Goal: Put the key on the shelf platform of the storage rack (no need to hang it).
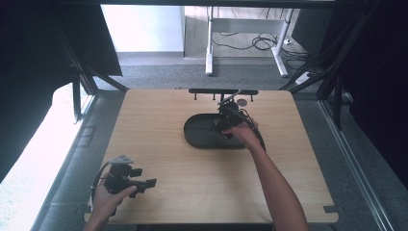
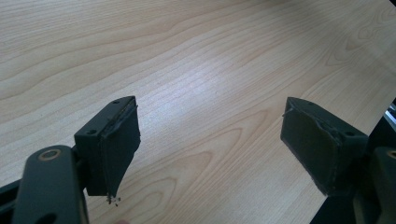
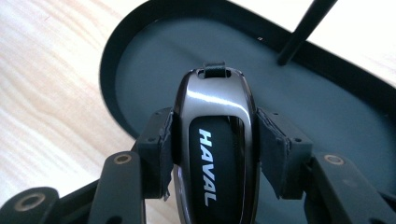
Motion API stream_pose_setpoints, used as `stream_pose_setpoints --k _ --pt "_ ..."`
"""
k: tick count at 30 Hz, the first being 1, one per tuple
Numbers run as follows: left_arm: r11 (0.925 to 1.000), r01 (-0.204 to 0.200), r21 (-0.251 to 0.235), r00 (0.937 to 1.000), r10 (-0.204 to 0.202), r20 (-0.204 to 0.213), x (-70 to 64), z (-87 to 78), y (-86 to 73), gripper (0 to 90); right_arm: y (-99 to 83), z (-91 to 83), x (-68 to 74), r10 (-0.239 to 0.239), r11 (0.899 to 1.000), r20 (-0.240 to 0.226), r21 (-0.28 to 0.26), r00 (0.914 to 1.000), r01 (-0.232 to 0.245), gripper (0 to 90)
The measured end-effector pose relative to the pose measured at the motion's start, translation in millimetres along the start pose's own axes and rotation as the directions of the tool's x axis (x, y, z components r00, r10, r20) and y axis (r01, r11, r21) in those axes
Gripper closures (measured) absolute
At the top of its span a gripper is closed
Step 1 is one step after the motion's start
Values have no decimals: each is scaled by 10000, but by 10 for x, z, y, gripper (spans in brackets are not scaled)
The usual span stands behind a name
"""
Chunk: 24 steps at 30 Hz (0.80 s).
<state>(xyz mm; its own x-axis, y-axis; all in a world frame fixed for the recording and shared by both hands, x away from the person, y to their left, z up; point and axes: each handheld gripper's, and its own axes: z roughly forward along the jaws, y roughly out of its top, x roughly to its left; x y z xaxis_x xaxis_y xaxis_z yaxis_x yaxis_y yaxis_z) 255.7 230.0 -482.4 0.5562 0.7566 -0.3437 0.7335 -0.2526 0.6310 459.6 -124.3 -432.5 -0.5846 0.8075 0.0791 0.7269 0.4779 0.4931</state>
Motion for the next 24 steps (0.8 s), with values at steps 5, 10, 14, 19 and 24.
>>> stream_pose_setpoints --k 5,10,14,19,24 --pt "10000 62 -67 10000 -63 -44 21 -25 -1 200 46 19 -39 13 10000 282 -55 9996 -11 494" --pt "10000 56 -78 10000 -57 -35 19 -26 -1 200 73 45 -91 260 9997 564 -25 9981 -259 494" --pt "9999 59 -83 10000 -60 -26 19 -28 -2 200 60 131 -141 348 9993 855 104 9957 -358 494" --pt "10000 67 -54 10000 -68 -50 12 -16 -2 200 48 231 -152 310 9993 1094 165 9935 -330 494" --pt "10000 66 -54 10000 -66 -49 12 -16 -2 200 54 294 -172 418 9985 1136 304 9927 -455 494"
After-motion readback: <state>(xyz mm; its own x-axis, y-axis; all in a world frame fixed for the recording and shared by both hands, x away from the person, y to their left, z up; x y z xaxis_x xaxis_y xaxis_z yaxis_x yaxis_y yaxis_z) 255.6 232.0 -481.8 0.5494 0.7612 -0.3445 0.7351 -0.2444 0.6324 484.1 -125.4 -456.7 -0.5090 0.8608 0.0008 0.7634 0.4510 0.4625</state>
